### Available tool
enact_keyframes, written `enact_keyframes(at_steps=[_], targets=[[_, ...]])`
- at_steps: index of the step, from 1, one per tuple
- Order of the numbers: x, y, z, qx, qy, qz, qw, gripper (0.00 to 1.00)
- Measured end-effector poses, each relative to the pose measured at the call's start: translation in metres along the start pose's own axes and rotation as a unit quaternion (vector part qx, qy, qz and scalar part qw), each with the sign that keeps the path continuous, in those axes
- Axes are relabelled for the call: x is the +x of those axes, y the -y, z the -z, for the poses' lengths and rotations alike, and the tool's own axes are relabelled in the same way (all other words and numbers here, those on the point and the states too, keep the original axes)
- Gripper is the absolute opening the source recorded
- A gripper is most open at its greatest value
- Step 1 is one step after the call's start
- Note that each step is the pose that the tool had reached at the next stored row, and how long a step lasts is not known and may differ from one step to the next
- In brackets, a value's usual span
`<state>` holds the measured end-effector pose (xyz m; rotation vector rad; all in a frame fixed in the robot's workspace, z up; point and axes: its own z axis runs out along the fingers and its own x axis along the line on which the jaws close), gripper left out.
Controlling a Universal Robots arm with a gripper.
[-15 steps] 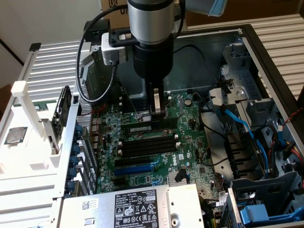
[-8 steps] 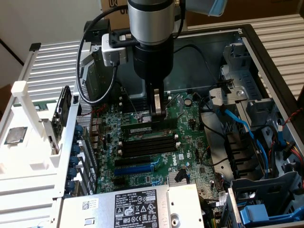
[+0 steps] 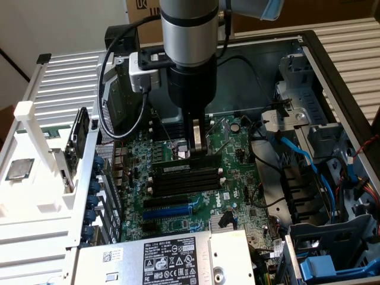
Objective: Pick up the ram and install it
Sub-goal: 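Insert the ram into the slot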
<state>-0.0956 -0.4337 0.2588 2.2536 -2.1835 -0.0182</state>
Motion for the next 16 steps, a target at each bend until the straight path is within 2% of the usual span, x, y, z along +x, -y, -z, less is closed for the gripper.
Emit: enact_keyframes(at_steps=[4, 5, 16], targets=[[0.0000, 0.0001, -0.0069, -0.0001, -0.0017, 0.000, 1.0000, 0.13], [0.0001, 0.0000, -0.0085, -0.0002, -0.0032, 0.000, 1.0000, 0.13], [-0.0001, -0.0008, -0.0108, -0.0013, -0.0071, 0.007, 1.0000, 0.13]])
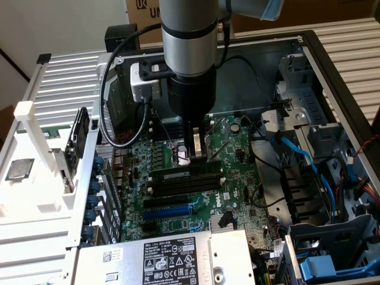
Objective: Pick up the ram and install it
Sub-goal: 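Insert the ram into the slot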
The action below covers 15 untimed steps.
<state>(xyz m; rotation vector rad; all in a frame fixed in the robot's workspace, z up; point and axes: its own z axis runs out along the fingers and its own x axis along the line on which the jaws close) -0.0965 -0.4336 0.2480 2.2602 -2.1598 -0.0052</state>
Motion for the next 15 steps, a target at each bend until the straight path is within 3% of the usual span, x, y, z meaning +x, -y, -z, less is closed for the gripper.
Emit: enact_keyframes(at_steps=[15], targets=[[-0.0032, -0.0016, -0.0009, -0.0001, -0.0030, 0.006, 1.0000, 0.13]])
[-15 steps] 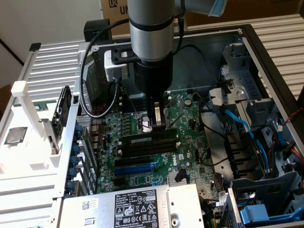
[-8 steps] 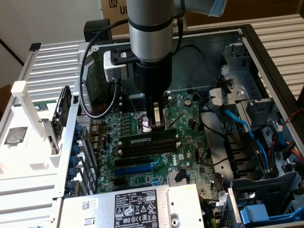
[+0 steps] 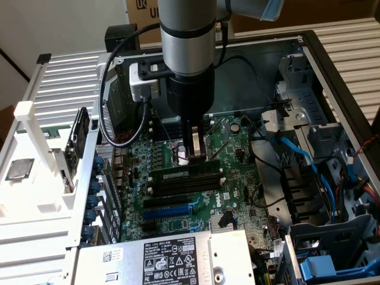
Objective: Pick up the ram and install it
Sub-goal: 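Insert the ram into the slot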
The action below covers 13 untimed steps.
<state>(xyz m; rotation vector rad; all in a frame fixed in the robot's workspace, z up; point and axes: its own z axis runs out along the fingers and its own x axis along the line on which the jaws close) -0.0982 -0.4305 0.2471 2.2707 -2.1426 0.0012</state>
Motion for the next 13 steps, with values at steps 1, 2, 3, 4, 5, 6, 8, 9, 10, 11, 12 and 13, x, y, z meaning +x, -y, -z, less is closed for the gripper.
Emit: enact_keyframes(at_steps=[1, 2, 3, 4, 5, 6, 8, 9, 10, 11, 12, 13], targets=[[0.0000, 0.0000, -0.0001, 0.0000, -0.0001, 0.001, 1.0000, 0.13], [0.0000, 0.0000, -0.0005, 0.0000, -0.0002, 0.001, 1.0000, 0.13], [0.0000, 0.0000, -0.0008, 0.0000, -0.0003, 0.001, 1.0000, 0.13], [-0.0001, 0.0000, -0.0012, 0.0000, -0.0002, 0.001, 1.0000, 0.13], [-0.0001, -0.0001, -0.0018, 0.0000, -0.0002, 0.001, 1.0000, 0.13], [-0.0001, -0.0005, -0.0022, 0.0000, -0.0004, 0.001, 1.0000, 0.13], [-0.0001, -0.0010, -0.0028, -0.0001, -0.0004, 0.000, 1.0000, 0.13], [-0.0001, -0.0012, -0.0031, -0.0001, -0.0003, 0.000, 1.0000, 0.13], [-0.0001, -0.0014, -0.0033, 0.0000, -0.0003, 0.000, 1.0000, 0.13], [-0.0001, -0.0014, -0.0033, 0.0000, -0.0003, 0.000, 1.0000, 0.13], [-0.0002, -0.0014, -0.0034, 0.0000, -0.0004, 0.000, 1.0000, 0.13], [-0.0006, -0.0014, -0.0036, 0.0001, -0.0002, 0.000, 1.0000, 0.13]])
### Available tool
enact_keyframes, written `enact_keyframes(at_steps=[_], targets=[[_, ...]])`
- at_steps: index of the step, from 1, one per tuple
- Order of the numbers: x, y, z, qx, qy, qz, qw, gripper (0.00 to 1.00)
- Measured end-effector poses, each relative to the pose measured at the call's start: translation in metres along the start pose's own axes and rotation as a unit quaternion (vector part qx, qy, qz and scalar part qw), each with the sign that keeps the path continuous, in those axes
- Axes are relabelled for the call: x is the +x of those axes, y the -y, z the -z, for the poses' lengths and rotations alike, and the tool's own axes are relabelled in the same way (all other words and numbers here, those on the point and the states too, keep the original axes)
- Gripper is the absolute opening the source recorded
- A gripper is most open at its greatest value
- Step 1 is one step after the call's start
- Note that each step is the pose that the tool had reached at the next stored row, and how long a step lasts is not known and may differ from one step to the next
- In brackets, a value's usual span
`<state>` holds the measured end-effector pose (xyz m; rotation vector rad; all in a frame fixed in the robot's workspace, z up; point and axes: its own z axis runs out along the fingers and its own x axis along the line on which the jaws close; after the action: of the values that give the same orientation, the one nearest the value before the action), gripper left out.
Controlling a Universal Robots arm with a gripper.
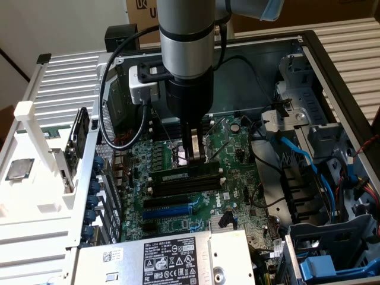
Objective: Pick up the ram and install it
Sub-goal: 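Insert the ram into the slot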
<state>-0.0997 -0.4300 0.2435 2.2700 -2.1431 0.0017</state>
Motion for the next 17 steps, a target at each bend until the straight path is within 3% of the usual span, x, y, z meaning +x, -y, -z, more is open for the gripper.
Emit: enact_keyframes(at_steps=[17], targets=[[-0.0010, 0.0000, -0.0008, -0.0002, -0.0003, -0.007, 1.0000, 0.13]])
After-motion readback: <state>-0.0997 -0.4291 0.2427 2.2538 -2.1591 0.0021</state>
